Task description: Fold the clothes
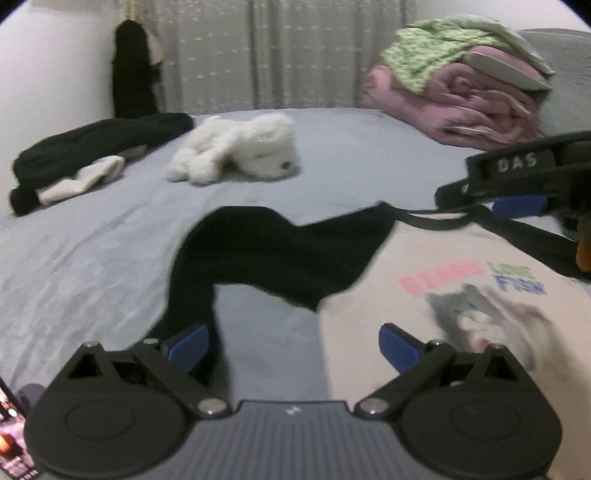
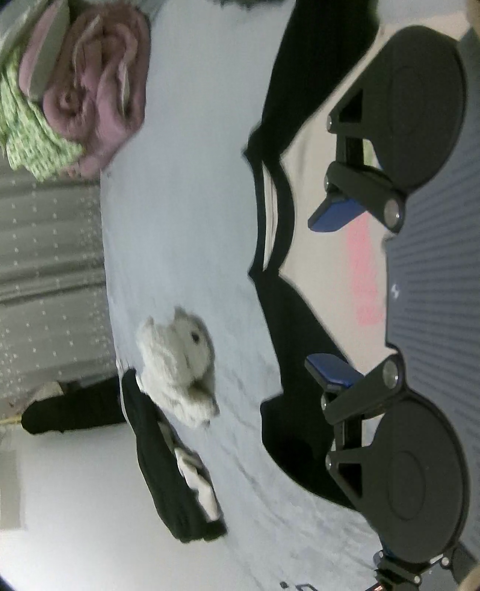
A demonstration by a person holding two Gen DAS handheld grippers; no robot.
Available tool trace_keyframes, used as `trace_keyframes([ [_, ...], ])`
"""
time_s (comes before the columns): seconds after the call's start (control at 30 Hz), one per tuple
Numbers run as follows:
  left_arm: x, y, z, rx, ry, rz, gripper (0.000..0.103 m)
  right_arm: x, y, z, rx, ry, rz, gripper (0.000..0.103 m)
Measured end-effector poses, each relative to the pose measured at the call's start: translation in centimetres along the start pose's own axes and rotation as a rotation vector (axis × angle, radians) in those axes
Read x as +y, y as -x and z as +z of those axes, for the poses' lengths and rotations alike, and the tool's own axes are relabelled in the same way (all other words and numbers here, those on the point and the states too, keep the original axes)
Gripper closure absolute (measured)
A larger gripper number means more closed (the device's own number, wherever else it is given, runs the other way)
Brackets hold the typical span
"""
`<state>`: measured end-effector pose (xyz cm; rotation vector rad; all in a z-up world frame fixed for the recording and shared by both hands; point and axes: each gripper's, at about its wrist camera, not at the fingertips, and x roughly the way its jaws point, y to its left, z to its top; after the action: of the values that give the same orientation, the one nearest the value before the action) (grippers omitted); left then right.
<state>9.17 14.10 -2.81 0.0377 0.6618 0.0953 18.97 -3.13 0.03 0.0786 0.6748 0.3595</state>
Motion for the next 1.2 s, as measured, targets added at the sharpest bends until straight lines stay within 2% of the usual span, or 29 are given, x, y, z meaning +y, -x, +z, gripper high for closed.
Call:
trace_keyframes([
  [0.37,3.0,-0.6,-0.4,-0.027,-0.007,0.124,0.004,4.0,-5.4,-0.4,-0.009,0.015,0.114,0.026],
  [0.57,4.9,-1.8,-0.7,-0.014,0.062,0.161,0.004,3.2,-7.4,-1.9,-0.014,-0.039,0.133,0.023],
  [0.7,5.4,-2.8,-1.2,-0.005,0.059,0.171,0.007,1.3,-8.4,-3.5,0.001,-0.11,0.155,0.023],
  [0.8,5.6,-3.5,-1.5,-0.012,0.032,0.206,0.014,0.1,-8.4,-4.1,-0.019,-0.15,0.217,0.018],
  [0.9,5.9,-4.4,-1.6,0.03,0.035,0.191,0.028,0.1,-8.4,-3.7,-0.009,-0.158,0.255,0.009],
  [0.93,6.1,-4.4,-1.4,0.03,0.044,0.179,0.042,0.2,-8.4,-3.7,-0.007,-0.154,0.266,0.006],
  [0.97,6.2,-4.3,-1.1,0.028,0.053,0.168,0.062,0.3,-8.5,-3.7,-0.006,-0.149,0.276,0.006],
  [1.03,6.3,-4.1,-0.7,0.015,0.06,0.167,0.074,0.3,-8.5,-3.7,-0.004,-0.139,0.284,0.006],
  [1.13,6.5,-3.7,0.2,-0.044,0.066,0.234,0.077,-0.2,-8.6,-3.7,-0.001,-0.169,0.298,0.006],
  [1.2,7.1,-3.3,0.7,-0.08,0.109,0.243,0.078,-0.6,-8.7,-3.6,0.003,-0.197,0.311,0.006],
])
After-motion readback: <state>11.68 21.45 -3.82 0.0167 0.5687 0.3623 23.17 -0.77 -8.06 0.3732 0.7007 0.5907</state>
